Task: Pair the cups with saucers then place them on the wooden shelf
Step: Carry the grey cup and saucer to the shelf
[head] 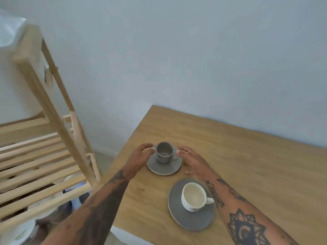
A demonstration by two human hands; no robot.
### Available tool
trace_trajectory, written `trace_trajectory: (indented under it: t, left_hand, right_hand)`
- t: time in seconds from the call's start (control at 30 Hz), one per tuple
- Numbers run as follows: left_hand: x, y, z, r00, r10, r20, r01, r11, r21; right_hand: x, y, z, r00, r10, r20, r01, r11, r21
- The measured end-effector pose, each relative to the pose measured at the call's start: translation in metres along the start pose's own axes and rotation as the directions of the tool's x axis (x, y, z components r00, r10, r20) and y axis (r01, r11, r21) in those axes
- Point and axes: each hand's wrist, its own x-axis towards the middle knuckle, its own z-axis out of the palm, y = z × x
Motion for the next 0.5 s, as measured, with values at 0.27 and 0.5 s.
trace_trajectory:
  t: [0.27, 0.5]
  left_hand:
    - [0.026, -0.001, 0.007, 0.990, -0.101, 0.095, 0.116, 0.977, -0.178]
    - [-0.004, 0.028, -0.003, 0.996, -0.035, 0.077, 0.050, 0.980, -0.193]
  right_hand:
    - [0.026, 0.001, 0.019, 1.000, -0.027, -0.014, 0.028, 0.995, 0.100]
    - [0.002, -0.023, 0.012, 0.993, -0.111, -0.030, 0.113, 0.989, 0.097]
